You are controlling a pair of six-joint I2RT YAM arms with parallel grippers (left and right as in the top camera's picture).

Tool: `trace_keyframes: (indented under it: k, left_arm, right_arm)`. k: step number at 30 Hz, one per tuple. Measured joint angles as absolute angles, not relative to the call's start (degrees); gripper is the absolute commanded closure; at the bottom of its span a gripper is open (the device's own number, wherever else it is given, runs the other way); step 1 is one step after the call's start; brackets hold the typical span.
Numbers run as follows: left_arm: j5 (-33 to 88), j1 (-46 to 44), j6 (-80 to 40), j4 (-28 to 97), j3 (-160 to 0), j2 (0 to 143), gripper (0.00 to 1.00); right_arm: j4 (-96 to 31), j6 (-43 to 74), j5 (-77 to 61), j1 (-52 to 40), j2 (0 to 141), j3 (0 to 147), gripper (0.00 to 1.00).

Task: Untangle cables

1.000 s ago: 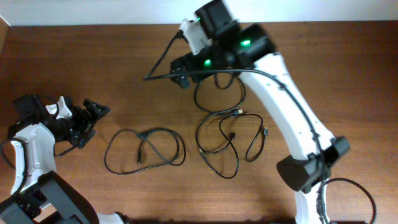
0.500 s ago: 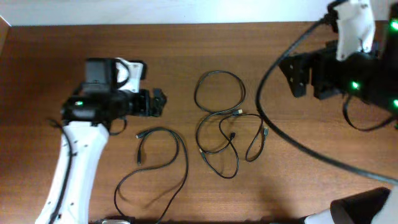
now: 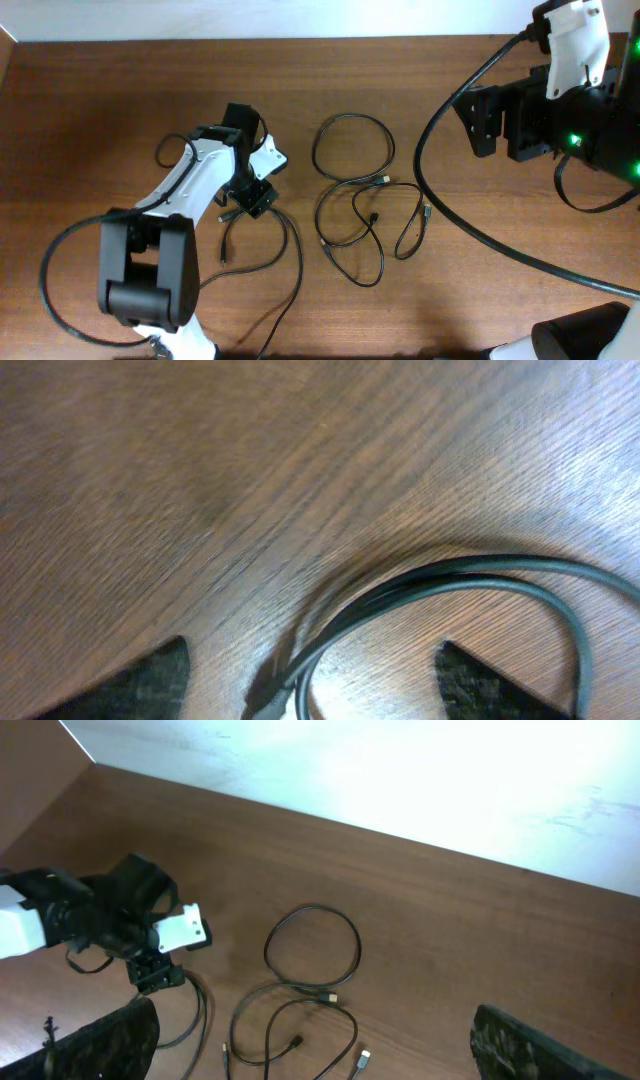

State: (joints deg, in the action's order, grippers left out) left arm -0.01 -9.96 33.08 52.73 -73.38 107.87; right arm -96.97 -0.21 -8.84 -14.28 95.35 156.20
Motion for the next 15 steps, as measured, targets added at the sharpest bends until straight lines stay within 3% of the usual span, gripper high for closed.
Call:
trace_keyframes:
  k: [4, 5, 6, 7, 12, 15]
  left_arm:
    - [-0.03, -9.96, 38.22, 52.77, -72.64, 110.78, 0.3]
    - [-0.03, -9.96, 38.76, 52.73, -72.27, 111.31, 0.41]
    - [-0.47, -9.96, 39.53, 52.82, -71.79, 112.31, 0.86]
    - [-0.75, -10.02, 40.05, 52.66, -71.88, 112.55, 1.0]
    - [-1.37, -9.67, 42.19, 51.99, -73.14, 113.86, 1.0]
    - [-5.91, -7.94, 33.78, 47.44, -76.51, 115.44, 1.0]
  right_arm:
    - [-96.97, -0.23, -8.84, -14.28, 95.35, 156.2, 0.01]
    - [-96.97, -0.21, -8.84, -14.28, 95.35, 156.2, 0.01]
    - [-96.97, -0.23, -8.84, -14.28, 95.35, 156.18, 0.01]
    - [-96.97, -0.25, -8.84, -14.28, 95.35, 156.16, 0.01]
    - [-96.97, -0.23, -8.84, -14.28, 95.48, 156.16, 0.02]
    - [-96.97, -0.25, -8.84, -14.28, 95.9, 156.16, 0.01]
